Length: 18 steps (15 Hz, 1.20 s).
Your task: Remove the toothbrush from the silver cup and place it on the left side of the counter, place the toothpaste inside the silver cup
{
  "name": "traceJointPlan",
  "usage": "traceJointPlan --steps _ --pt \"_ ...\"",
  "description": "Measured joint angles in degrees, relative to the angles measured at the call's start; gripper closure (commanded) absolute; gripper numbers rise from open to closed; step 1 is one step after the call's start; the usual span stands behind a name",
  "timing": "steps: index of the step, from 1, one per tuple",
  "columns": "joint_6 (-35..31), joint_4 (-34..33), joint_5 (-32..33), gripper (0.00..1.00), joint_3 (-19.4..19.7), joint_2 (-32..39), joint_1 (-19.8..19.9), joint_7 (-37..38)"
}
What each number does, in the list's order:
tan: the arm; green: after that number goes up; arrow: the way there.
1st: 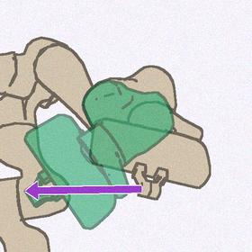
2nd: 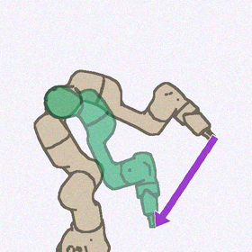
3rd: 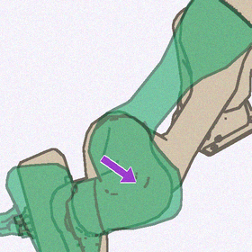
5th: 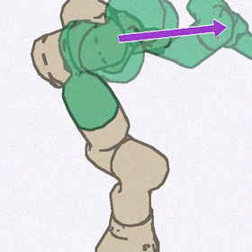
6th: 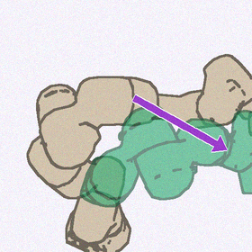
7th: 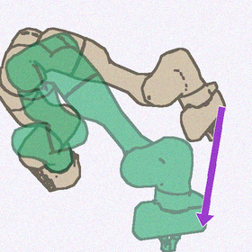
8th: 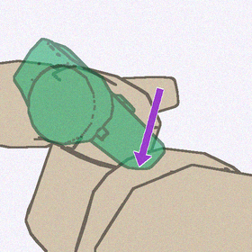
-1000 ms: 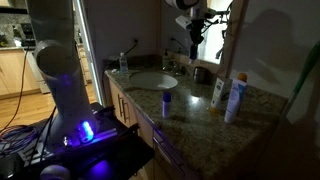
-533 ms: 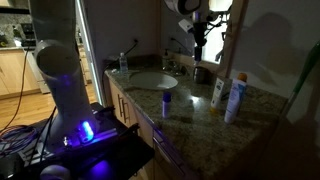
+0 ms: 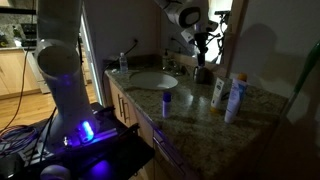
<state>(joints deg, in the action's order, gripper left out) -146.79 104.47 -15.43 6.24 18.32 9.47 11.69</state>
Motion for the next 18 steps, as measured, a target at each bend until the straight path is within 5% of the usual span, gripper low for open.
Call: traceJointPlan --steps 2,3,5,14,18 --pt "-0.57 -0.49 0.27 0.99 0.0 1.13 -0.39 0.76" --pt "-0.62 -0.73 0.6 0.72 0.02 1.66 -0.58 1.03" --pt "-0.6 -0.91 2.26 0.65 0.16 2.61 -1.03 2.09" --pt "7.27 -4.8 10.59 0.02 3.14 1.45 -3.1 6.87" --pt "17.0 -5.62 3.87 0.0 2.14 -6.1 -1.98 -0.86"
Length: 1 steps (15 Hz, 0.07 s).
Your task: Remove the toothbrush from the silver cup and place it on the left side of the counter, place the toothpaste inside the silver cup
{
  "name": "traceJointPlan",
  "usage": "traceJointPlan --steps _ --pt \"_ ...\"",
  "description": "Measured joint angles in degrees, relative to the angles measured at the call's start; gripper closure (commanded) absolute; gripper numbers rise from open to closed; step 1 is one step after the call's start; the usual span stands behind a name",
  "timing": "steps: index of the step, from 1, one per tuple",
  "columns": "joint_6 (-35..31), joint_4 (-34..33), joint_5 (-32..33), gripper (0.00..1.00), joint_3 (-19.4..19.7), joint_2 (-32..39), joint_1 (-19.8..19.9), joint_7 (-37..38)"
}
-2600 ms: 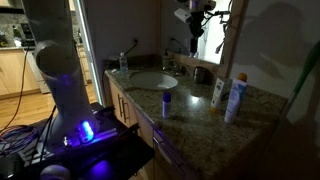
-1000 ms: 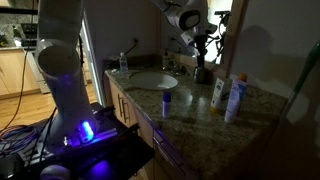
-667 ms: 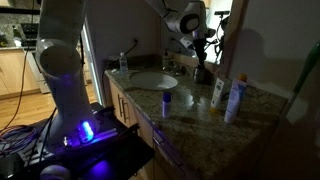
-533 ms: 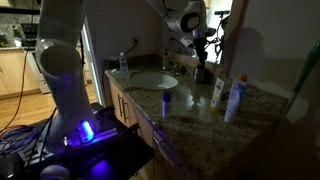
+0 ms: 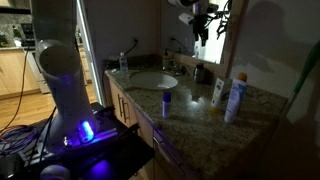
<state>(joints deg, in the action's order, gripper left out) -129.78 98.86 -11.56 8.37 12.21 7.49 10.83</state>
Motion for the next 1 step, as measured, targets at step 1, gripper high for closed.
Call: traceJointPlan --steps 1 --pt "3.01 0.07 -3.16 0.0 -0.35 -1.94 0.57 -3.24"
